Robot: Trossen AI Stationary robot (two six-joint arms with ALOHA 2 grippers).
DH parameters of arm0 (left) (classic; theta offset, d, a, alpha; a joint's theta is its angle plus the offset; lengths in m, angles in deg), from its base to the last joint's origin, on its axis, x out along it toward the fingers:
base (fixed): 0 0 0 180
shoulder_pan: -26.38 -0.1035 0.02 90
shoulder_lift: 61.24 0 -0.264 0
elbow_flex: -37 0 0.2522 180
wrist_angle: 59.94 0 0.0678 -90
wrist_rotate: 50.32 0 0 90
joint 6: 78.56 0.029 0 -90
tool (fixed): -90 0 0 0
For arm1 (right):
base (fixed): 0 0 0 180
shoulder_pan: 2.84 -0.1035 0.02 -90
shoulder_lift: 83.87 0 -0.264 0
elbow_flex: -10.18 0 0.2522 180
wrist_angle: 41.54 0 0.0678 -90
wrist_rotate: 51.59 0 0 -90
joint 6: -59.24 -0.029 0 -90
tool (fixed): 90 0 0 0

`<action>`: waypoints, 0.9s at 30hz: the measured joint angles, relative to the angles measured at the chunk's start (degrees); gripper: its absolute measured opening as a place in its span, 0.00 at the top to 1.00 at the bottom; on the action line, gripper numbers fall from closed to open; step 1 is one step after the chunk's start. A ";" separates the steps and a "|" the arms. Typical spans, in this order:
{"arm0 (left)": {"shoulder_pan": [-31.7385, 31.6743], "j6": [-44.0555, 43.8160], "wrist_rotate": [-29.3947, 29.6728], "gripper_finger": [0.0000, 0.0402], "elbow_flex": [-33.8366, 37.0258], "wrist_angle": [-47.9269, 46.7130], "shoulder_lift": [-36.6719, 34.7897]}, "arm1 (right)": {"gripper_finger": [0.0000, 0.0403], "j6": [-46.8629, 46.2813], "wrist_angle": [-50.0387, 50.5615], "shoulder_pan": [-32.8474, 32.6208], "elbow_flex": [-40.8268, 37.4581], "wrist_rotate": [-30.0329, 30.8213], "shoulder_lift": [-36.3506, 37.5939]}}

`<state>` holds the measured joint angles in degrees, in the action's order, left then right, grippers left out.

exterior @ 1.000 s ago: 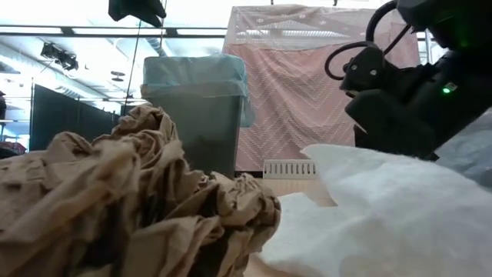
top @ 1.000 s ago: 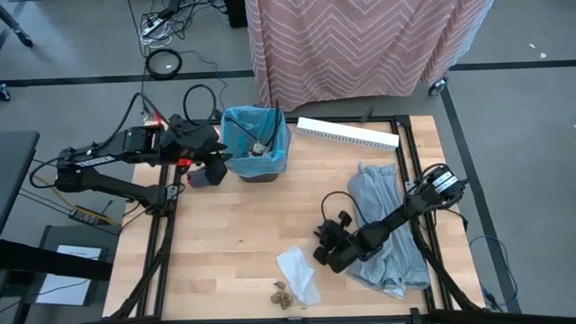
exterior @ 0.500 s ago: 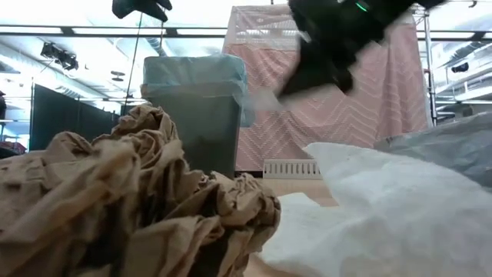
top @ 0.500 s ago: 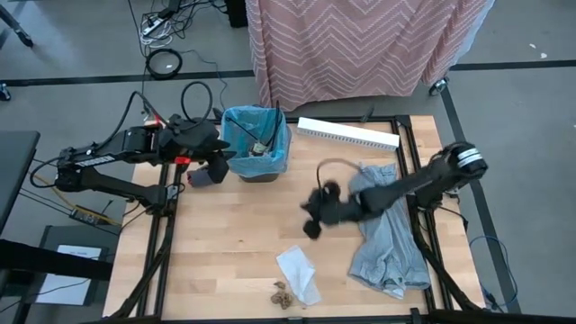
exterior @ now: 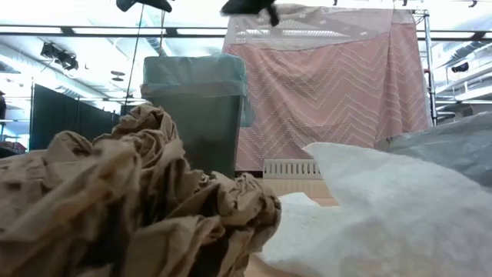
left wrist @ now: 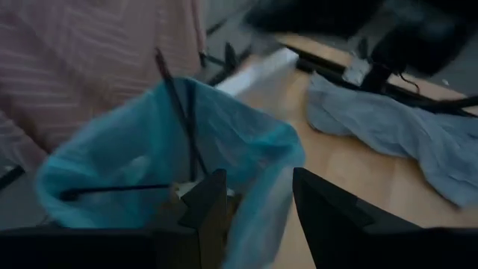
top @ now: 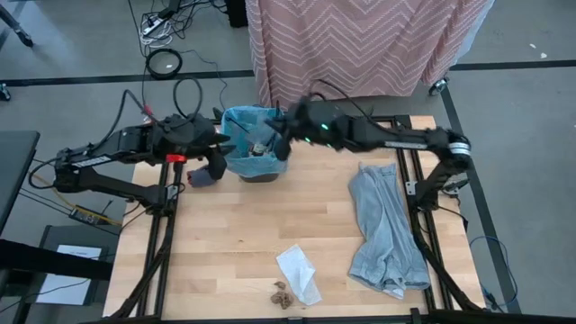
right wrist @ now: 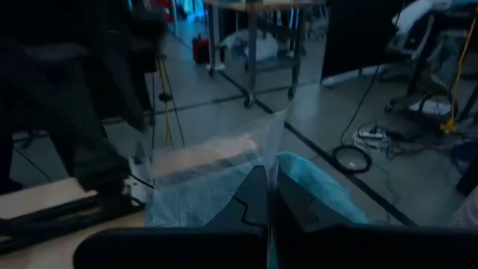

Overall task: Place trash/remove bag and relplace
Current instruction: Put the transparent piece of plastic into the black trash bin, then put the white tissue into the black trash bin

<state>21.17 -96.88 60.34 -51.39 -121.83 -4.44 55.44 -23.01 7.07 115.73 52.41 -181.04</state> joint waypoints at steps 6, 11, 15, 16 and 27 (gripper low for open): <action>-0.07 0.04 4.22 0.60 0.00 -0.27 -5.85 | 1.00 -0.02 6.63 4.05 9.52 -4.67 -10.31; -0.05 -0.15 4.98 0.60 -0.04 -2.73 -9.81 | 0.96 4.15 14.22 5.38 12.79 -5.09 -14.60; -0.07 -0.26 4.94 0.60 -0.04 -3.62 -10.54 | 0.80 6.81 19.10 5.69 13.08 -6.83 -15.61; -0.05 -0.22 4.54 0.60 -0.04 -3.68 -10.63 | 0.75 7.23 19.26 5.63 13.08 -7.25 -15.60; 0.66 3.21 -16.73 0.60 -0.02 -2.04 -5.57 | 0.28 7.95 27.59 1.05 13.13 -8.41 -1.25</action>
<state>21.83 -93.67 43.61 -51.41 -123.87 -10.01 63.39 4.58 8.11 128.86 44.00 -182.30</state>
